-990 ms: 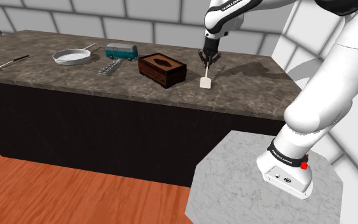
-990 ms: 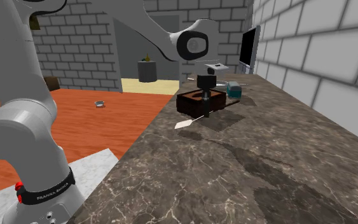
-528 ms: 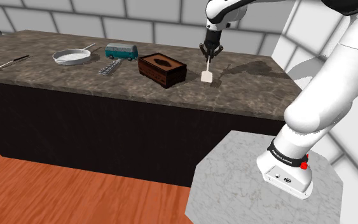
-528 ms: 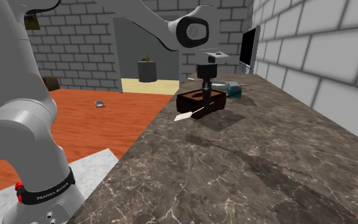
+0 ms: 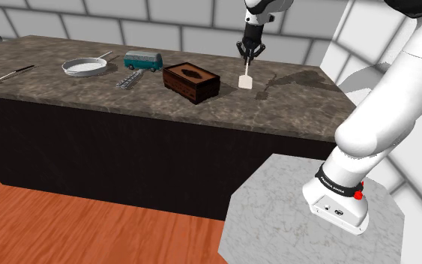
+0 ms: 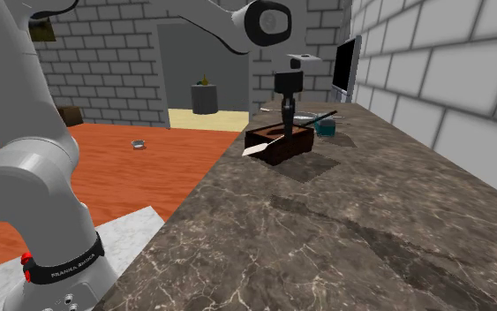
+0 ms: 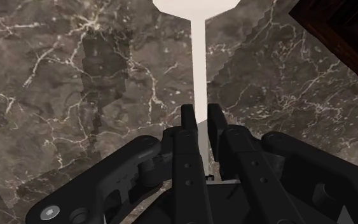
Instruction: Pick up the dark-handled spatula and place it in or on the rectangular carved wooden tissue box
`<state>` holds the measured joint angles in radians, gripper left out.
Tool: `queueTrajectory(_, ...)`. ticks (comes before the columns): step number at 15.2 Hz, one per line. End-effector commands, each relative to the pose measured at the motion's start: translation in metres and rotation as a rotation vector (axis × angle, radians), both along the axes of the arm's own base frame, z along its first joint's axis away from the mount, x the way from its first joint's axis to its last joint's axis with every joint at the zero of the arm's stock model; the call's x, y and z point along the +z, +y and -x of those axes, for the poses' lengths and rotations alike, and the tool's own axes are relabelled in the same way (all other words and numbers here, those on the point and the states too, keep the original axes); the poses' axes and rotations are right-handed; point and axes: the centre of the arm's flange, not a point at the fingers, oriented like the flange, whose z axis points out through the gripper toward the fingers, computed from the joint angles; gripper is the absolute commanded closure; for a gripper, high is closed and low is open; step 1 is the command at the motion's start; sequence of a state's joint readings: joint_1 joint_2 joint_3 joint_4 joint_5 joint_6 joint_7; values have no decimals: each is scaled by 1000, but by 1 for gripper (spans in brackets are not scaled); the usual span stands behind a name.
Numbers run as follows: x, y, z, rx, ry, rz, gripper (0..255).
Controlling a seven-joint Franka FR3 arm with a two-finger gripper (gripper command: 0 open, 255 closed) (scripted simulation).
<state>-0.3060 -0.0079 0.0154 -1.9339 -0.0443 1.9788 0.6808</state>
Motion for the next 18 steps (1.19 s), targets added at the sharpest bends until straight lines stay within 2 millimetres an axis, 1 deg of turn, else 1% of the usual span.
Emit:
queueTrajectory(1,11,0,0,0,0,0,255)
queueTrajectory(3,19,0,0,0,0,0,255)
queueTrajectory(18,29,135,-145,0,0,0,255)
